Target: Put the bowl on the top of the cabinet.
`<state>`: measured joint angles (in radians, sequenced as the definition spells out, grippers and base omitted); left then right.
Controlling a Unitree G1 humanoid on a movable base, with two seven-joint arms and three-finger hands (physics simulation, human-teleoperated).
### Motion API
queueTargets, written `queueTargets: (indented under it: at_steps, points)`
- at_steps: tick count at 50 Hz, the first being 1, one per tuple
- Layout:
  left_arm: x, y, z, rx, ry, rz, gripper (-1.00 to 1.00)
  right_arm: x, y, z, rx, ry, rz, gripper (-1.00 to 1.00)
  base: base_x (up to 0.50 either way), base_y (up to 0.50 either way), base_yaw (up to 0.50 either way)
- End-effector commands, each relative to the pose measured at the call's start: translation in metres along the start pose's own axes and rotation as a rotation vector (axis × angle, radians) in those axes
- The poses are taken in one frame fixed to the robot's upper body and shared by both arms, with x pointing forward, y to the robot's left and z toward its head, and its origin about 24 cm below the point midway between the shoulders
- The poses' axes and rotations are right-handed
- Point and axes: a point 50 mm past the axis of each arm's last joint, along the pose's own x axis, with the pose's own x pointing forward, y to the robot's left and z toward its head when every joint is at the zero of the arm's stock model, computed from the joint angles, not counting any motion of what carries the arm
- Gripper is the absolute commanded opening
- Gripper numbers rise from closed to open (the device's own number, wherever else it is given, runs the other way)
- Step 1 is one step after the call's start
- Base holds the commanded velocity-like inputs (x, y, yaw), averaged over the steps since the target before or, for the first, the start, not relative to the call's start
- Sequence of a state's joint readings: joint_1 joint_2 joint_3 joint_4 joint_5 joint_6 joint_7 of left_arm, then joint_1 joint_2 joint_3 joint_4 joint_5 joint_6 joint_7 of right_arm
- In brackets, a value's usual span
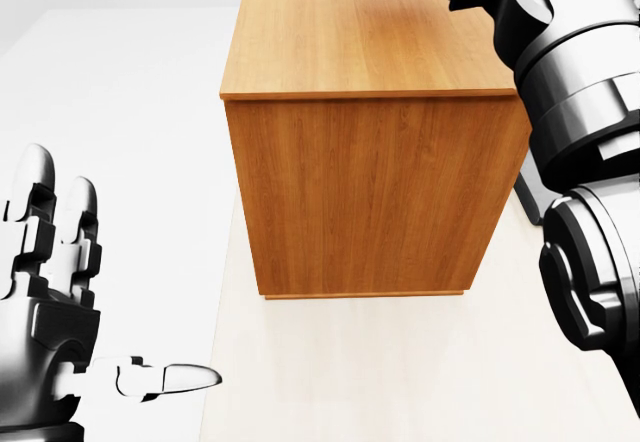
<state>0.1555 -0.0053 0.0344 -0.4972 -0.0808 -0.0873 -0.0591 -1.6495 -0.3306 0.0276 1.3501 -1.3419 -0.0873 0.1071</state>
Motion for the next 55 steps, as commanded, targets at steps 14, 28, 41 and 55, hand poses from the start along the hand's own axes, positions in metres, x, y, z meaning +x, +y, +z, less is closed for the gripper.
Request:
queueTargets:
  at_steps: [14, 28, 41, 55]
  points:
    - [0.000, 0.000, 0.000, -0.001, -0.002, 0.000, 1.00, 0.000, 0.004, 0.000, 0.004, -0.003, -0.019, -1.00, 0.00, 0.00, 0.00]
    - [-0.001, -0.001, -0.001, -0.004, 0.007, -0.007, 1.00, 0.000, 0.003, 0.000, 0.002, -0.002, -0.015, 1.00, 0.00, 0.00, 0.00]
    - [-0.001, -0.001, -0.002, -0.006, 0.009, -0.011, 1.00, -0.001, -0.008, -0.004, -0.005, 0.009, -0.026, 1.00, 0.00, 0.00, 0.00]
    - [0.000, 0.000, -0.001, -0.002, 0.002, -0.003, 1.00, -0.012, -0.071, -0.031, -0.052, 0.087, -0.113, 1.00, 0.00, 0.00, 0.00]
